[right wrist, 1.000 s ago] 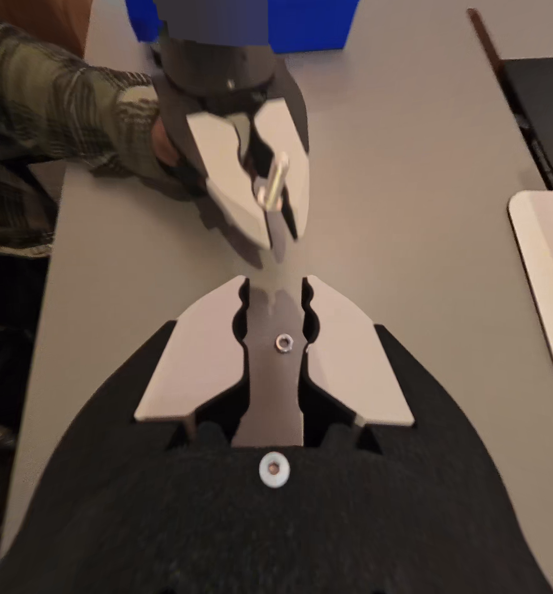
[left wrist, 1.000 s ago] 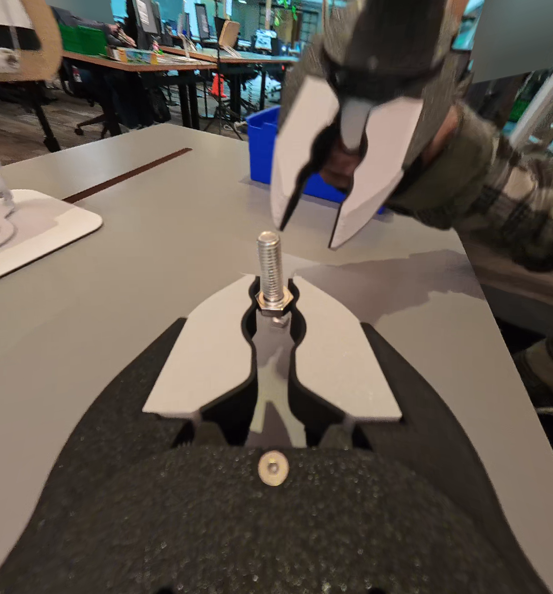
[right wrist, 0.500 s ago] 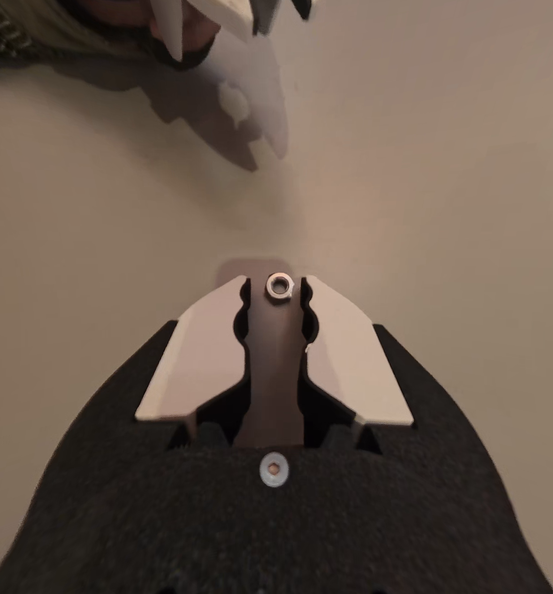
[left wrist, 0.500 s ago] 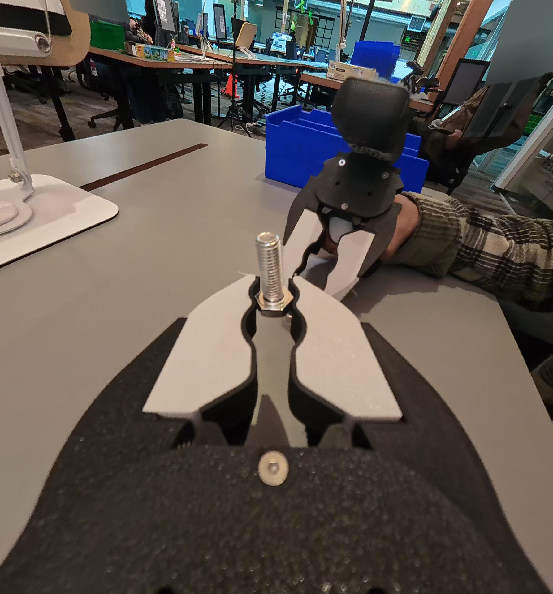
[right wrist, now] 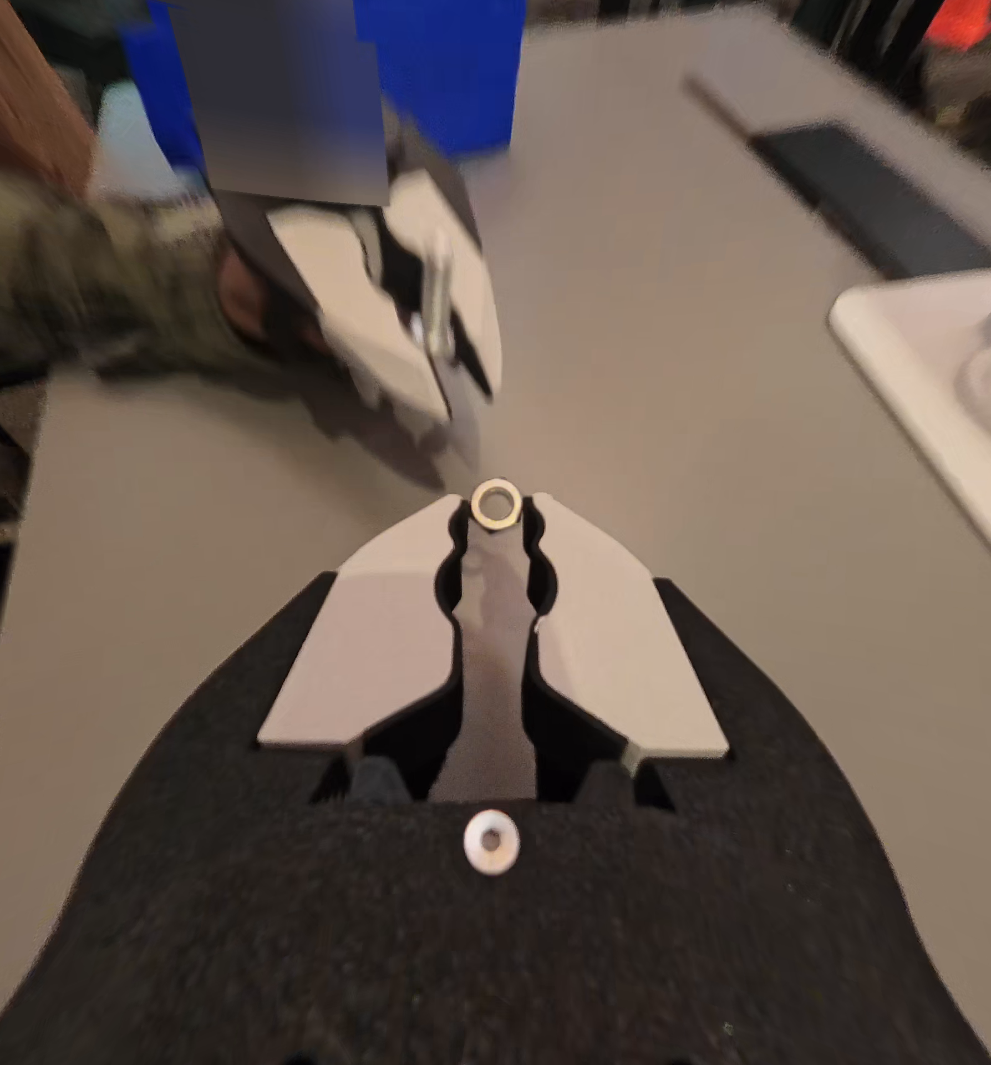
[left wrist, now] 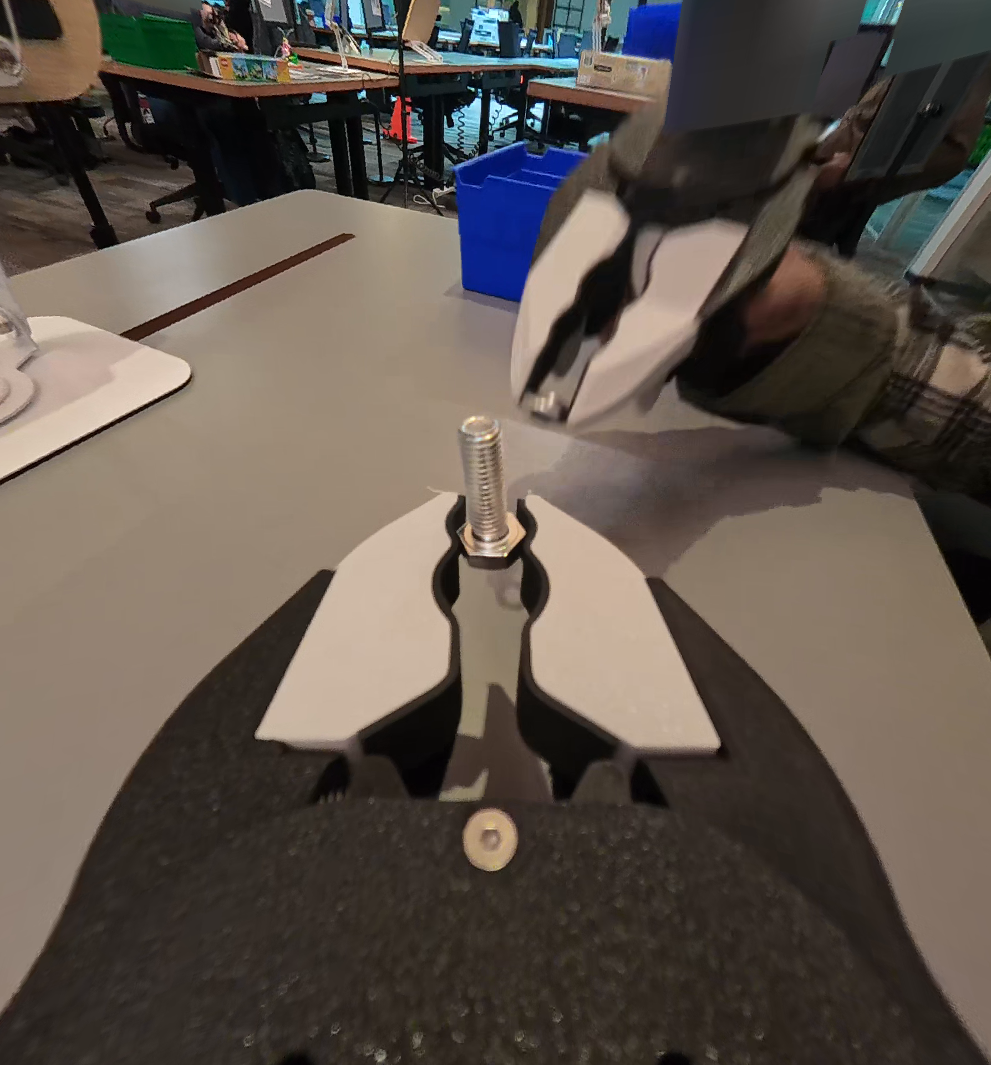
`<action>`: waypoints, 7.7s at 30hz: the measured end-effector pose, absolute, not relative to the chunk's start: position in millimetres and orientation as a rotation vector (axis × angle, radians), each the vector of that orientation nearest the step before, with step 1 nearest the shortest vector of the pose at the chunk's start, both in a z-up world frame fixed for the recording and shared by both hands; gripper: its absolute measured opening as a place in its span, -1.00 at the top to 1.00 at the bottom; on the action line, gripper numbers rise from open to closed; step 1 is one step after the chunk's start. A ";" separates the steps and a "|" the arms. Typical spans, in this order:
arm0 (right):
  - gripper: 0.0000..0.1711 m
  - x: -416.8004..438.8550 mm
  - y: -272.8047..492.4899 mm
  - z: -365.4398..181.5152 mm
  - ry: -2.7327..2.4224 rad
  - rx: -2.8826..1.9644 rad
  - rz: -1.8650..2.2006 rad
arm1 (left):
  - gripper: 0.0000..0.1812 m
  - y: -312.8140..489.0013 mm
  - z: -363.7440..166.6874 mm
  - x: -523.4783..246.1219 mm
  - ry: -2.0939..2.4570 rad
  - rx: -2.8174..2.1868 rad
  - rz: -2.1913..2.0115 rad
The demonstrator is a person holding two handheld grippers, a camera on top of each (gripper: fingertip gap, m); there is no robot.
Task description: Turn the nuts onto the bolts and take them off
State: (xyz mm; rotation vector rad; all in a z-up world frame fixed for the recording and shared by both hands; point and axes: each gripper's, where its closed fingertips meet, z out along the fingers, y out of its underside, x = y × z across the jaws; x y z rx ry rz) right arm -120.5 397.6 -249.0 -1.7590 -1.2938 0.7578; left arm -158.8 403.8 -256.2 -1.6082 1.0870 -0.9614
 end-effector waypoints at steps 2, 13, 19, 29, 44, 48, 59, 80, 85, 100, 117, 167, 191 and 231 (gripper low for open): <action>0.80 -129.0 387.9 -214.5 -1.298 -1.698 0.731 | 0.82 398.7 -256.5 -154.2 1.129 -1.592 -0.921; 0.80 -165.8 369.2 -205.6 -1.498 -1.756 0.592 | 0.82 379.3 -257.1 -140.6 1.282 -1.507 -0.761; 0.79 -165.9 366.6 -211.2 -1.558 -1.780 0.558 | 0.82 377.3 -257.7 -138.8 1.304 -1.492 -0.722; 0.79 -162.6 364.6 -209.9 -1.515 -1.764 0.673 | 0.82 374.0 -255.6 -136.8 1.301 -1.476 -0.748; 0.68 -165.2 364.5 -208.0 -1.493 -1.742 0.717 | 0.82 371.4 -258.1 -135.3 1.316 -1.486 -0.772; 0.57 -165.0 365.6 -204.4 -1.466 -1.725 0.714 | 0.83 371.3 -255.6 -135.5 1.304 -1.480 -0.784; 0.58 -149.9 367.5 -173.6 -0.656 -1.532 0.881 | 0.82 374.4 -234.1 -138.5 1.132 -1.467 -0.925; 0.77 -174.1 360.6 -190.3 -1.025 -1.476 0.630 | 0.82 358.5 -233.3 -130.0 1.210 -1.413 -0.919; 0.77 -176.3 351.3 -189.5 -1.209 -1.314 0.825 | 0.82 351.8 -232.4 -127.5 1.237 -1.385 -0.951; 0.74 -173.6 350.6 -194.1 -1.256 -1.272 1.004 | 0.83 351.6 -237.5 -124.8 1.246 -1.407 -0.974; 0.78 -170.9 348.8 -186.6 -1.191 -1.265 0.898 | 0.83 350.1 -234.7 -125.3 1.246 -1.396 -0.965; 0.78 -170.1 351.1 -189.9 -0.946 -1.441 0.961 | 0.83 352.6 -232.7 -126.7 1.232 -1.397 -0.931; 0.78 -165.0 322.7 -204.4 -1.485 -1.220 1.253 | 0.82 329.0 -247.5 -114.7 1.400 -1.355 -0.966; 0.43 -134.9 374.6 -202.6 -0.470 -1.530 0.542 | 0.82 388.3 -255.3 -137.0 1.015 -1.674 -0.857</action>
